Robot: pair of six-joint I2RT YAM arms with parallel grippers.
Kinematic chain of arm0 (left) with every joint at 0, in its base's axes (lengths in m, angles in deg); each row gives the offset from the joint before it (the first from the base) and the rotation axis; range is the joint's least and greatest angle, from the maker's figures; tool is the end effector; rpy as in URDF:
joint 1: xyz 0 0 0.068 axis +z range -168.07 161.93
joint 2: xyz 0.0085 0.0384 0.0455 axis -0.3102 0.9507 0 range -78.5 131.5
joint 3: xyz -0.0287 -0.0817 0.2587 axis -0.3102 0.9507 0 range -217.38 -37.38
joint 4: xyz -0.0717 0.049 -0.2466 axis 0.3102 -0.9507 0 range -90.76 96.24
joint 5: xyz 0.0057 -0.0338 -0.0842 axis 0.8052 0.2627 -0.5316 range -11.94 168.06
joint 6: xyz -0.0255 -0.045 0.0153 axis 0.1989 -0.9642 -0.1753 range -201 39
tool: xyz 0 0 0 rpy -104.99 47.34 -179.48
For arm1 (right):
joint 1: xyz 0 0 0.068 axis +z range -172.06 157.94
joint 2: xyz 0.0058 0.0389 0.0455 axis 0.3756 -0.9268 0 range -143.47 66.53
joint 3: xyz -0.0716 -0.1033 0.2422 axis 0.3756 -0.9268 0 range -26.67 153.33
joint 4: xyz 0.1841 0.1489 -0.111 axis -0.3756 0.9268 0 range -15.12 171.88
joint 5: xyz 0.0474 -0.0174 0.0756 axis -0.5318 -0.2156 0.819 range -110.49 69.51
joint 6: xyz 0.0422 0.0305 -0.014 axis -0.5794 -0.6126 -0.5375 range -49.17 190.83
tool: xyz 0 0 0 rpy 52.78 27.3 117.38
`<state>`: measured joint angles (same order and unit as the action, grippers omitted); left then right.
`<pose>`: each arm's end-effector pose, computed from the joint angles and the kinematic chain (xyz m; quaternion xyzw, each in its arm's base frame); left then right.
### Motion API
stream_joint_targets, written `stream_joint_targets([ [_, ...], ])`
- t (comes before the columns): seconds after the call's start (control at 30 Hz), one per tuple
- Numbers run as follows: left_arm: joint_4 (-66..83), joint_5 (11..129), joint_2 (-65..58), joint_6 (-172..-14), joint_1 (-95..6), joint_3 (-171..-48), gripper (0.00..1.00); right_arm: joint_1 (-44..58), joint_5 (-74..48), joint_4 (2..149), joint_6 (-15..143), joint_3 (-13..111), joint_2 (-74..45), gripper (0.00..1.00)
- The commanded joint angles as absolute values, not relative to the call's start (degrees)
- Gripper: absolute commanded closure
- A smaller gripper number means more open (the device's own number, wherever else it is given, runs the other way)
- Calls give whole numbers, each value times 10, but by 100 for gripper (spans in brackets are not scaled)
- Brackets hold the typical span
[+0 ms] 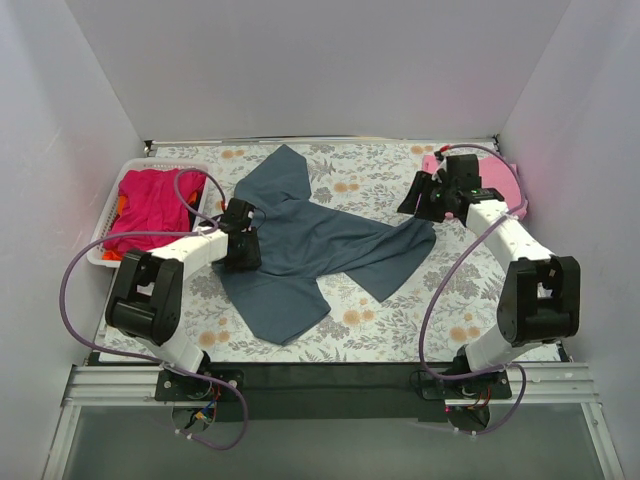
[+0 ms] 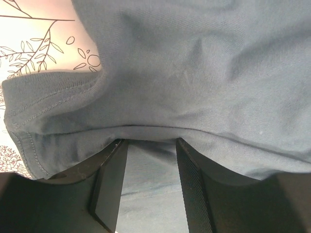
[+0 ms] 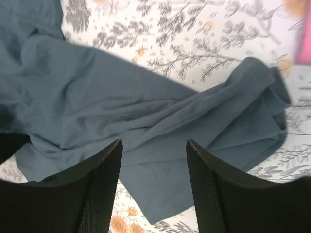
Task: Fold and stack the t-shirts
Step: Flatten the tshirt out
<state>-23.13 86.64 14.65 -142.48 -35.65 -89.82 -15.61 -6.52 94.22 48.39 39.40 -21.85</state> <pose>0.2843 -0.0845 0.1601 -0.3791 0.9061 -0.0529 0.1800 0.3400 0.0470 0.2677 0.0766 0.9036 0.2088 0.3660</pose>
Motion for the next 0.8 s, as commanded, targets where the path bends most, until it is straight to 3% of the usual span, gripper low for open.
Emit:
stream_joint_targets([
  [0.0,-219,881,140,-1421,-349,-872,56,-145,-84,969,495,420,-229,46],
  [0.2,-216,875,132,-1421,-349,-869,52,-170,-128,965,487,374,-199,48],
  [0.5,-214,875,131,-1419,-349,-869,51,-196,-60,915,445,382,-243,53],
  [0.77,-214,875,130,-1418,-349,-870,51,-197,-127,895,390,389,-284,53],
])
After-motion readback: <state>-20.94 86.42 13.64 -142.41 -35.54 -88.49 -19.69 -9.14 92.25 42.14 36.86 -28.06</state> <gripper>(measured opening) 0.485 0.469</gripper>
